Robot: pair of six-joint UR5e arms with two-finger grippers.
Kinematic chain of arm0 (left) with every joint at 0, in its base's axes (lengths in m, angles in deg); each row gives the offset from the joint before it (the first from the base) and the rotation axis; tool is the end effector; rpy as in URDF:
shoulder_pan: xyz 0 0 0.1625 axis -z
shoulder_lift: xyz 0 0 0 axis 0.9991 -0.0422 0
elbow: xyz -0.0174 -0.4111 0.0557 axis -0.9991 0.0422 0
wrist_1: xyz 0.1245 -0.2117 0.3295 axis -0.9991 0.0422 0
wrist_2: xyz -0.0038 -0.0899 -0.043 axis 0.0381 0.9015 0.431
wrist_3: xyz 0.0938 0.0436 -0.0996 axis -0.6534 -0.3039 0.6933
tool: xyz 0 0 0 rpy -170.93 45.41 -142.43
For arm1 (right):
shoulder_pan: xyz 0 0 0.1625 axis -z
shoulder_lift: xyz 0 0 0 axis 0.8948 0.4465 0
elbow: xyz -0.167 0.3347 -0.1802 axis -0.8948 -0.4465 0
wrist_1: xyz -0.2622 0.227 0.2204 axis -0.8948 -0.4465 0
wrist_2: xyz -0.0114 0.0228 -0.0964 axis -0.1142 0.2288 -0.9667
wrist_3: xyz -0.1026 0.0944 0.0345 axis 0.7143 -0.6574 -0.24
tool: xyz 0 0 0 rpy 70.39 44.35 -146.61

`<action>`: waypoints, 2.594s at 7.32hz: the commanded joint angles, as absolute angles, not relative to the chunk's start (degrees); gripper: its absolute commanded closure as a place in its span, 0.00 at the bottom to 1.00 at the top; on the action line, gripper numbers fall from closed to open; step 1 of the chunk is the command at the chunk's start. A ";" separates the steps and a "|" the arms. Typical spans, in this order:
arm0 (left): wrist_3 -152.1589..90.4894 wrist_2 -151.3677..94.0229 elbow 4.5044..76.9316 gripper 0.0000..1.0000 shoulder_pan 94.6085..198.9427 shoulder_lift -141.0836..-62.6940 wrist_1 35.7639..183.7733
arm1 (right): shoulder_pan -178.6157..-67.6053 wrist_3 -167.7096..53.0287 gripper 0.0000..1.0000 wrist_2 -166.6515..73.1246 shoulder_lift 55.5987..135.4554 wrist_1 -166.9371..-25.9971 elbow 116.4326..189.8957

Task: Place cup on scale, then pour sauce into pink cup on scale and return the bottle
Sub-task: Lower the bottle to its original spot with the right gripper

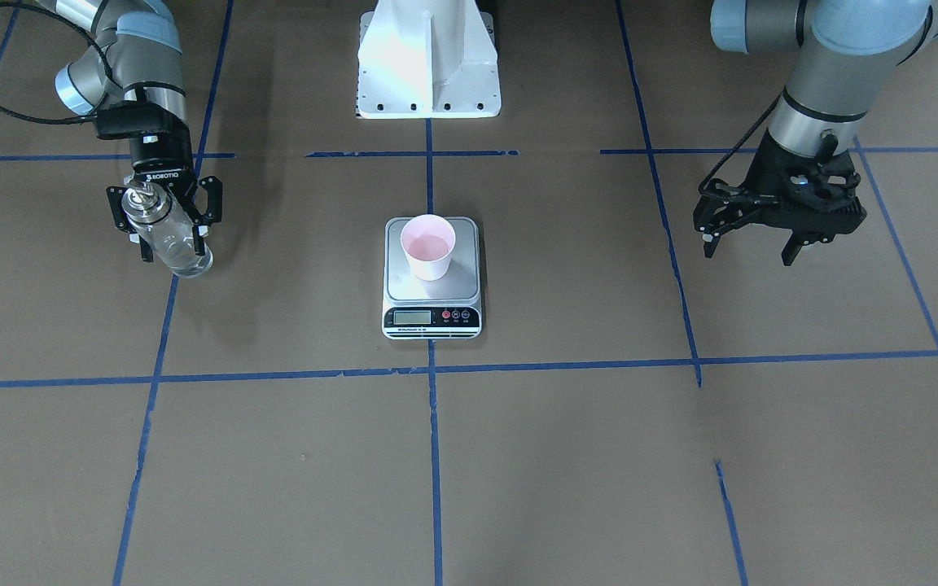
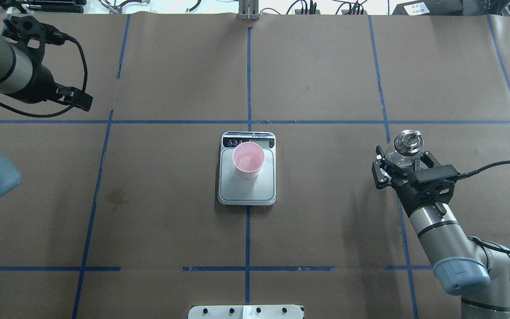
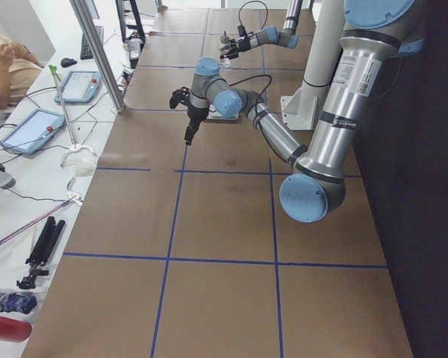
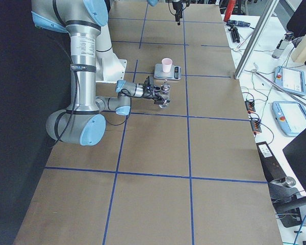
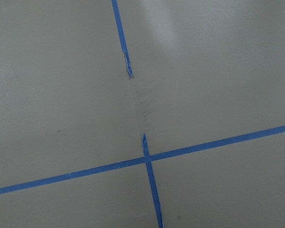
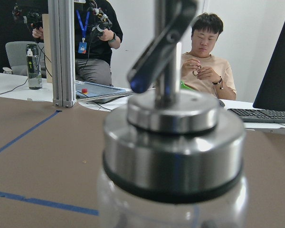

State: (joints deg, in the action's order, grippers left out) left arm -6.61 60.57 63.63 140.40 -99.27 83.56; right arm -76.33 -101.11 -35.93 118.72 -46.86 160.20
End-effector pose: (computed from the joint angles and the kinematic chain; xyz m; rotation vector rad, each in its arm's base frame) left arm 0.2841 -0.5107 0.3414 0.3421 0.7084 0.1001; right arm -0.4056 -0.3516 0.4642 1.1841 -0.7203 0.3493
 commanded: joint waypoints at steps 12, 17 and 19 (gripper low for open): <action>-6.54 60.45 63.92 0.01 140.40 -99.35 83.49 | -78.77 -107.11 1.00 -31.99 117.65 -46.88 154.92; -6.54 60.36 63.92 0.01 140.40 -99.43 83.49 | -78.60 -107.20 0.00 -32.17 116.60 -46.53 152.64; -6.54 60.36 63.92 0.01 140.40 -99.43 83.49 | -78.60 -107.20 0.00 -32.26 116.34 -46.53 152.72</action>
State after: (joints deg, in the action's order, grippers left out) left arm -6.54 60.36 63.92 140.40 -99.42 83.49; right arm -78.61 -107.16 -32.18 116.59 -46.59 152.80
